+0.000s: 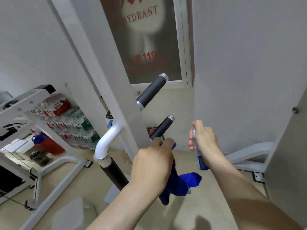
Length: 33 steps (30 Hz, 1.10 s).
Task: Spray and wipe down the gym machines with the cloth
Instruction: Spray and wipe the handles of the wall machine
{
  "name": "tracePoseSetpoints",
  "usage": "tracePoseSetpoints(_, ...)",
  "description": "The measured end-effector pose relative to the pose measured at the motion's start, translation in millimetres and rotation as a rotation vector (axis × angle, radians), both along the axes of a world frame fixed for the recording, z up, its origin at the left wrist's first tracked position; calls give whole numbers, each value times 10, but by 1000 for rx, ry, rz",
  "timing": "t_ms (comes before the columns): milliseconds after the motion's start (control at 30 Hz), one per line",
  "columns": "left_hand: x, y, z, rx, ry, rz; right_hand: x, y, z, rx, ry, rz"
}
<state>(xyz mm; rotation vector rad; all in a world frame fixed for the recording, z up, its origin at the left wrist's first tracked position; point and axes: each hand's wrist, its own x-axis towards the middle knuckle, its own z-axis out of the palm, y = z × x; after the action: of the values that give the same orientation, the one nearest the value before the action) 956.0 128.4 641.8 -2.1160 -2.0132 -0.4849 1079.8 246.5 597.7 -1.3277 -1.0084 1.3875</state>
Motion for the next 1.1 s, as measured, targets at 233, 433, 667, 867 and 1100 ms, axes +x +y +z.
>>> tracePoseSetpoints(233,67,167,336,-76,-554,14,155,-244,-38,-227,81,841)
tracePoseSetpoints(433,29,354,536,-54,-613,105,122,-241,-140,-152,36,725)
tracePoseSetpoints(667,167,363,507,-253,630,119,2,-33,265,46,265,288)
tracePoseSetpoints(867,96,598,623,140,689,-58,-216,152,408,165,176,181)
tracePoseSetpoints(1100,41,562,531,100,883,-40,-511,264,438,350,-233,420)
